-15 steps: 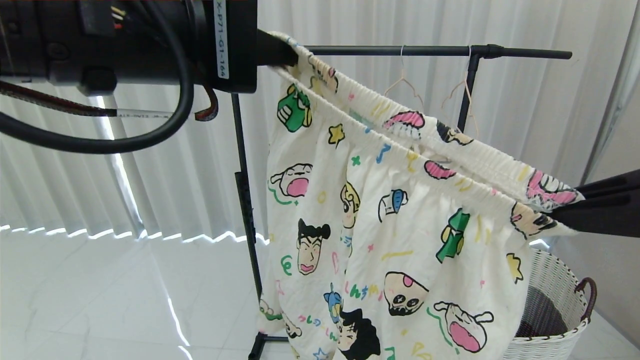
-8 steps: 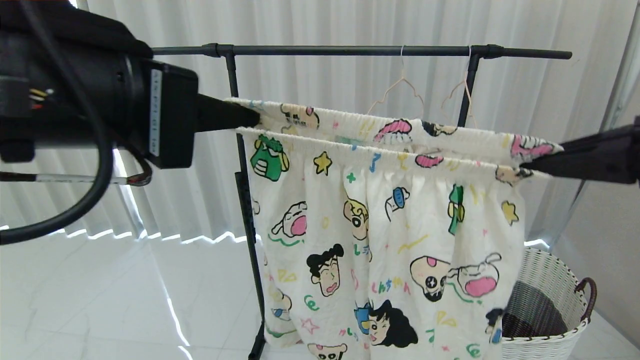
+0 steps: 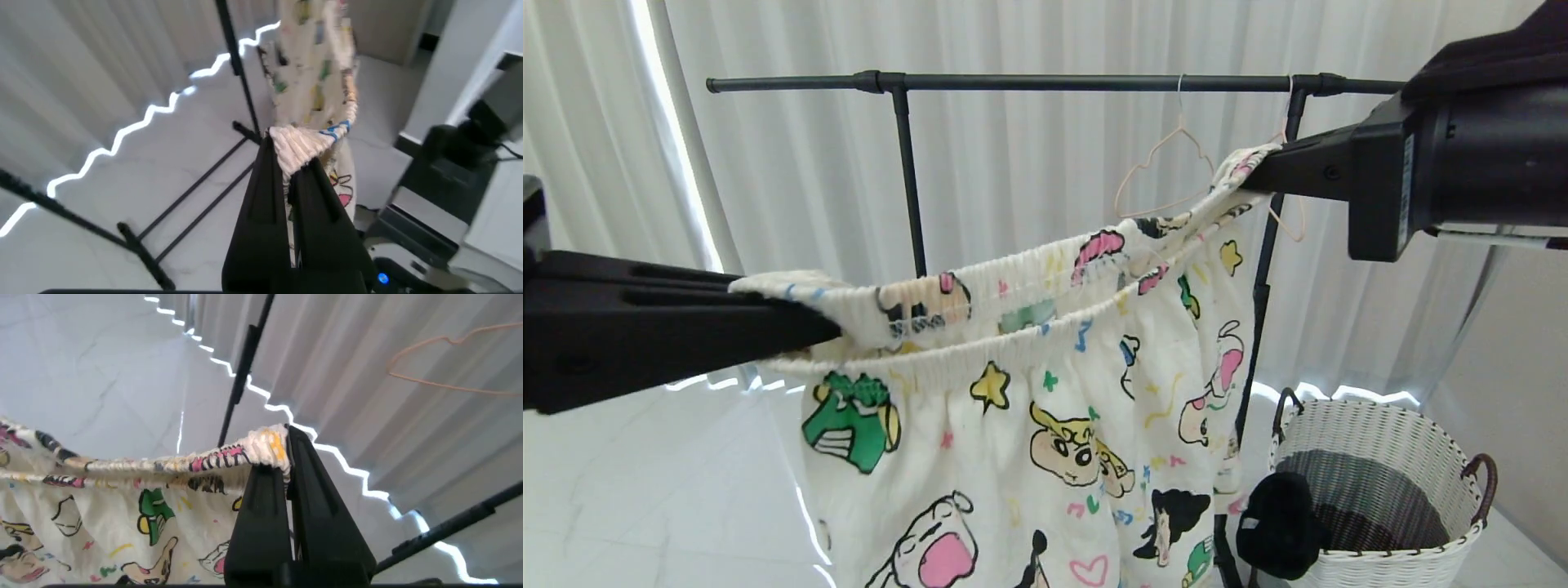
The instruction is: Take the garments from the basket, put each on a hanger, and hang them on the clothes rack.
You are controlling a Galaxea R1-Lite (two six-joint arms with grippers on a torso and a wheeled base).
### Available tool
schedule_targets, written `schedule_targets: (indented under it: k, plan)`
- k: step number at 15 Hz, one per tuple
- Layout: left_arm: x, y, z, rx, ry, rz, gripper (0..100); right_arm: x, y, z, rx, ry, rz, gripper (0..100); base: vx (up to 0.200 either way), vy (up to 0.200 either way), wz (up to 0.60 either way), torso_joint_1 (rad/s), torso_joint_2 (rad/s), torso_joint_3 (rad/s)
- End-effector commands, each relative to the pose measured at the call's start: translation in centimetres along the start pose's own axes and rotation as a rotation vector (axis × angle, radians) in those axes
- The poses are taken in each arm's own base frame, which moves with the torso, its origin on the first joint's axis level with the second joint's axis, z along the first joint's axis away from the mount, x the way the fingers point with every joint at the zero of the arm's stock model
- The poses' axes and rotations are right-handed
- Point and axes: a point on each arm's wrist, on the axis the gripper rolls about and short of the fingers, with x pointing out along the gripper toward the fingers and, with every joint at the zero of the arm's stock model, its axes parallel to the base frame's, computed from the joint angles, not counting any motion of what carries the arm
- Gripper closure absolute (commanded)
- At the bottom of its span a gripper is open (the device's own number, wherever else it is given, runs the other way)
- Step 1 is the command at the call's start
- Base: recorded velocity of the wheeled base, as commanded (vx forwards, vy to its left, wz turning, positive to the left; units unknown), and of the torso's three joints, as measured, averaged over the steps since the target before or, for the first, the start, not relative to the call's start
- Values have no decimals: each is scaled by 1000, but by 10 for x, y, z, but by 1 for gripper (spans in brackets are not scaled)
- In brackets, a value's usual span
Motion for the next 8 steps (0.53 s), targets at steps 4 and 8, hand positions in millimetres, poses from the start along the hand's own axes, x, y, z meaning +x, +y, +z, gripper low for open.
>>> schedule_targets:
  k: [4,8]
  plan:
    - [-12,-14,-3,42,-27,-106,100,10,11,-3,-11,19,43,100,0,0,0,0,0,0]
    - [-11,-14,-4,45,-24,-103,100,11,11,-4,-11,22,40,100,0,0,0,0,0,0]
